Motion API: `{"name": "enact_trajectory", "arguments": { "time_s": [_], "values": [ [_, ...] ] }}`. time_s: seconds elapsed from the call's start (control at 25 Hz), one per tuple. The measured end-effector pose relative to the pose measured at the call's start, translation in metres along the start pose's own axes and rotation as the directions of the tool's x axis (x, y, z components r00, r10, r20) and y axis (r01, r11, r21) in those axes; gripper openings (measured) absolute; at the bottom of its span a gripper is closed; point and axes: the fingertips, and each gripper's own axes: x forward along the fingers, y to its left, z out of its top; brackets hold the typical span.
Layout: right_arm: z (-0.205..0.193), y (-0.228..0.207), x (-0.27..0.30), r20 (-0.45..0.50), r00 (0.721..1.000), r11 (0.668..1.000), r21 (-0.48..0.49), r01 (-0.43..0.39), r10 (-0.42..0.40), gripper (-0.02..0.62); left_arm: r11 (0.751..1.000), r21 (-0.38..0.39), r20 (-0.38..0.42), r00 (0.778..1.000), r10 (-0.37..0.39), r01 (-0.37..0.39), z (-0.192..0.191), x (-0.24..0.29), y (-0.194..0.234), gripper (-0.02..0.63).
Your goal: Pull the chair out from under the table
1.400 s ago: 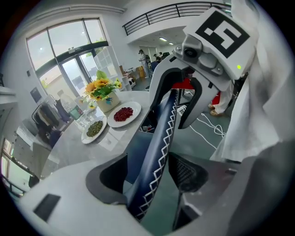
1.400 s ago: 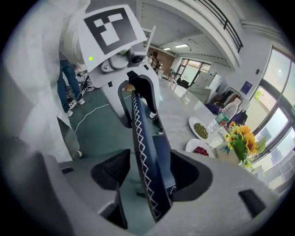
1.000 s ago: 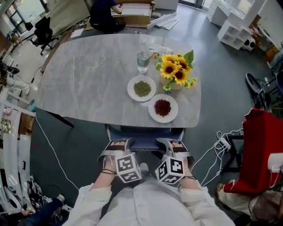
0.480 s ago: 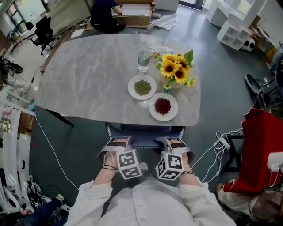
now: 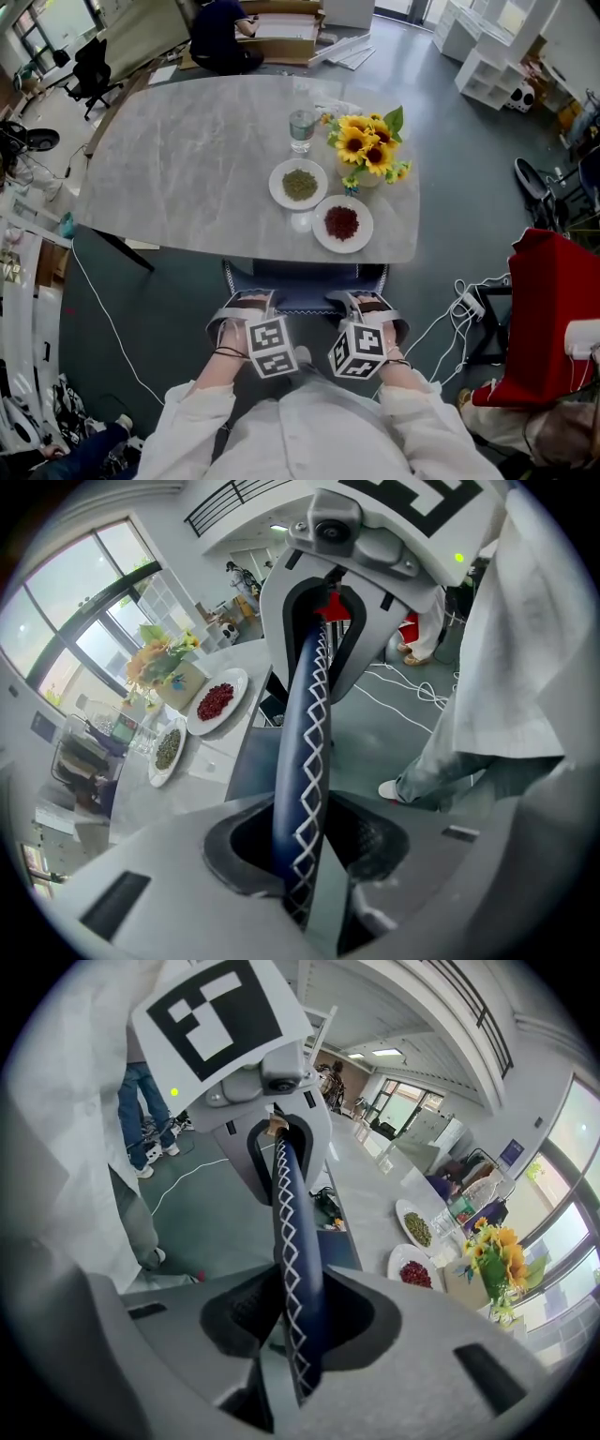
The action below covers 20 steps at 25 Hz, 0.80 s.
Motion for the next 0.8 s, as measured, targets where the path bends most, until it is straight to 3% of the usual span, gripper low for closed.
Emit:
{"name": "enact_trajectory", "arguments": {
  "time_s": [0.44,0.8],
  "values": [
    [-0.002,0.037,-0.005,-0.015,1.000,1.000,-0.004,-0.007,0.007,0.103,1.000,-0.014,-0.002,1.000,0.012,-0.012,-0.005,-0.003,-0.034,0.130],
    [-0.001,0.075,-0.013,-0.032,0.999,0.998,0.042,-0.042,0.043,0.103,0.997,-0.058,0.030,0.998,-0.058,0.059,-0.008,-0.012,-0.071,0.129]
  ]
}}
